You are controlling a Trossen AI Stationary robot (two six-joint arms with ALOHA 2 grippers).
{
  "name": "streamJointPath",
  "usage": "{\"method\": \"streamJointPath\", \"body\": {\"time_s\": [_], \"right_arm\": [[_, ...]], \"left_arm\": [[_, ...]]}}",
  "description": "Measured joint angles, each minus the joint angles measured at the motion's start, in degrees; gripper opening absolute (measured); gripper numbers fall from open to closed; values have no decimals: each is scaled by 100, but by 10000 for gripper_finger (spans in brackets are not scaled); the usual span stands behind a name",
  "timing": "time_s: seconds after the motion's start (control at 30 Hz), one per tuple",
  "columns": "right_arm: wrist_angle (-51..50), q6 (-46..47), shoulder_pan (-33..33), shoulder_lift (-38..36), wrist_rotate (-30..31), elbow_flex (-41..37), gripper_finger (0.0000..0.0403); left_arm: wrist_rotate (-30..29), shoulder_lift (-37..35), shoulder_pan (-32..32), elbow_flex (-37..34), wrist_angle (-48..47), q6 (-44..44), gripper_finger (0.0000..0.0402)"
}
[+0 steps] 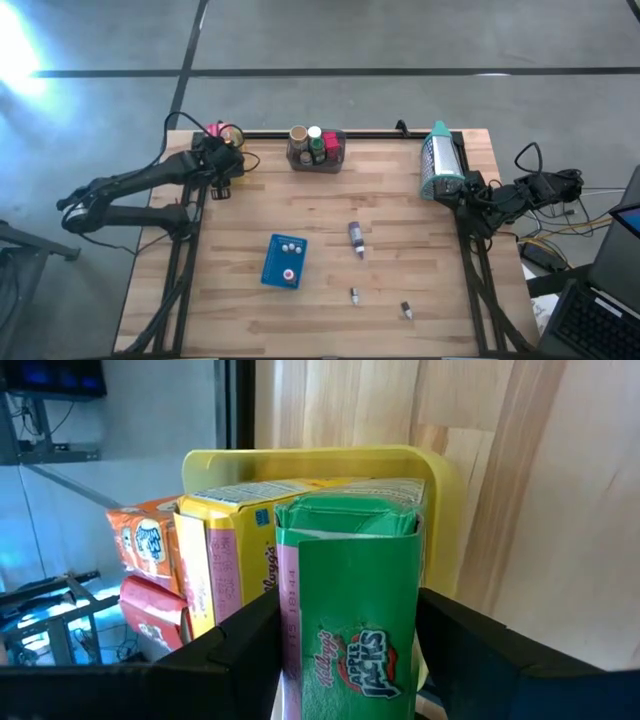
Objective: Pick & Place Kitchen Items
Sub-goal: Put the green cereal box into the yellow bin
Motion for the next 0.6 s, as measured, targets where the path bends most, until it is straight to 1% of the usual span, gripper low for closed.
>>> {"method": "streamJointPath", "body": {"time_s": [0.6], "right_arm": [[0,-2,1,0,0,-2,8]], "left_arm": [[34,0,0,-9,51,-7,218]]}}
